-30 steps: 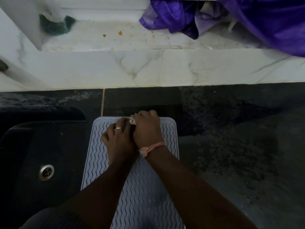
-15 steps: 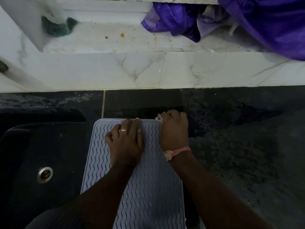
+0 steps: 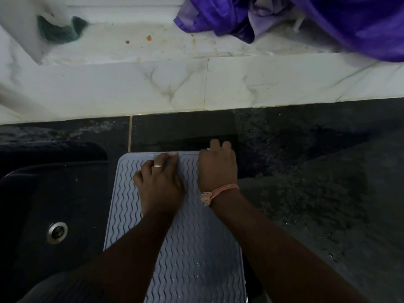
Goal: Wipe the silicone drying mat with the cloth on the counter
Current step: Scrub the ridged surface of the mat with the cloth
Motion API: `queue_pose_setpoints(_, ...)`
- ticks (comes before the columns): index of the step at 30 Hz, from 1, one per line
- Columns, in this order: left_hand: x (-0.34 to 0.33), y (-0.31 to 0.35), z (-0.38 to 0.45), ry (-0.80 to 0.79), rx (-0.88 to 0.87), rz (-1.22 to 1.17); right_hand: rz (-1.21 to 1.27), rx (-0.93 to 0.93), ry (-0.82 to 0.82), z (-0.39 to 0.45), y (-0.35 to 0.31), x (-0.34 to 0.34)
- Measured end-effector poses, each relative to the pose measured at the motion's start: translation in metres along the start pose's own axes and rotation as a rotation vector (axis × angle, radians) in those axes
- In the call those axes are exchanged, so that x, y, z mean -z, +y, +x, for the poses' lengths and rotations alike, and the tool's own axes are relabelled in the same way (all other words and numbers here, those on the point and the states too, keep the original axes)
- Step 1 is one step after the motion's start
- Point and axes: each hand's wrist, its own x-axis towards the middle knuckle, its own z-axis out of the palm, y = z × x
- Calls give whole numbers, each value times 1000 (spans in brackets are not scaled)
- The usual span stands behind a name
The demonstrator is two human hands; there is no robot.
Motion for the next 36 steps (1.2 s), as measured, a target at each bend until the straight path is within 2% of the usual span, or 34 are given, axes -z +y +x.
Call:
queue_pose_setpoints(3, 1, 0, 1, 3, 0, 2, 50, -38, 88, 2, -6, 0)
queue_pose_setpoints(7, 1, -2, -2, -59, -33, 11, 58, 169, 144, -1, -41, -17)
queue_pose_setpoints(11, 1, -2, -1, -60, -11, 15, 34, 207, 147, 0, -39, -23)
queue_pose_setpoints(16, 0, -1, 0, 8, -1, 20, -88, 152, 107, -5, -10, -18)
queue_pose_setpoints(21, -2, -4, -1, -7, -4, -5, -143, 51, 74, -10, 27, -9)
queue_pose_setpoints(24, -1, -4, -1, 7, -6, -28, -3, -10, 61, -7, 53, 6)
queue_pose_setpoints(26, 1, -1, -1, 2, 6, -19, 233, -57, 102, -6, 74, 21)
queue_pose_setpoints(28, 6, 2, -1, -17, 18, -12, 589, -208, 134, -8, 87, 40)
queue_pose_setpoints(30, 10, 6, -1, -27, 32, -27, 795, -304, 115, -12, 95, 51)
queue_pose_setpoints(33, 15, 17, 1, 20, 101, -115, 776, -232, 10, -11, 86, 56)
queue_pose_setpoints(36, 17, 36, 0, 13, 94, -260, 673, -148, 9, 3, 52, 50)
